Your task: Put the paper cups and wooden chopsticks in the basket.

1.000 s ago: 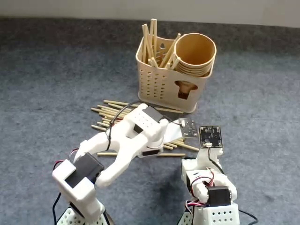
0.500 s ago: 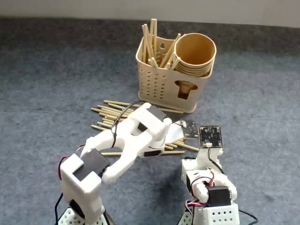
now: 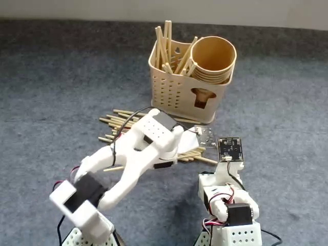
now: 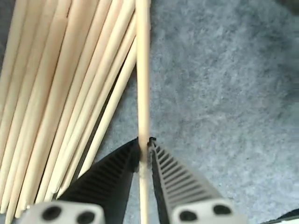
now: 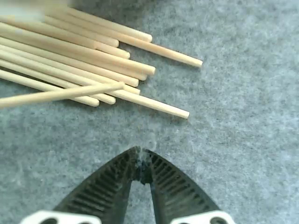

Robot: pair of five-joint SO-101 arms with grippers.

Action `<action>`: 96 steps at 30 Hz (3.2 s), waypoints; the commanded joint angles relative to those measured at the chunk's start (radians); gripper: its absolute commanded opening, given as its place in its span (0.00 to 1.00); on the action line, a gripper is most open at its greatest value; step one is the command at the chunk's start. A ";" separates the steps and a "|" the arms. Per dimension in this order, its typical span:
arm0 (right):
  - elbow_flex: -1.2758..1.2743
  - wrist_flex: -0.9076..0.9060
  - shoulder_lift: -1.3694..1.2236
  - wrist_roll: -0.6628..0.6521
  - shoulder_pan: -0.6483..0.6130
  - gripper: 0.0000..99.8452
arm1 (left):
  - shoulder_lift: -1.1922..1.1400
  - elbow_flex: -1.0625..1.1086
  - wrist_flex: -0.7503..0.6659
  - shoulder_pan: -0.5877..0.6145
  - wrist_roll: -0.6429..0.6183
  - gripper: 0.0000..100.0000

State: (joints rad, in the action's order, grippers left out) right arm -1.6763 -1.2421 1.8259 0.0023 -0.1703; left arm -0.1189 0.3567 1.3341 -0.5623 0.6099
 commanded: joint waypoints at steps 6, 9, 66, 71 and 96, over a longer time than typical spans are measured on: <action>-0.142 -0.008 0.019 -0.002 0.008 0.00 | 0.282 0.147 -0.080 0.036 -0.011 0.01; -0.142 -0.008 0.019 -0.002 0.008 0.00 | 0.344 0.182 -0.104 0.056 -0.017 0.01; -0.142 -0.008 0.019 -0.002 0.008 0.00 | 0.834 0.015 -1.000 0.243 -0.776 0.01; -0.142 -0.008 0.019 -0.002 0.008 0.00 | 0.653 -0.054 -1.066 0.248 -0.775 0.01; -0.142 -0.008 0.019 -0.002 0.008 0.00 | 0.463 -0.217 -1.063 0.349 -0.778 0.01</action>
State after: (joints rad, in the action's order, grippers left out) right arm -1.6763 -1.2421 1.8259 0.0023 -0.1703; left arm 0.3337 0.2202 0.2862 -0.2739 -0.1634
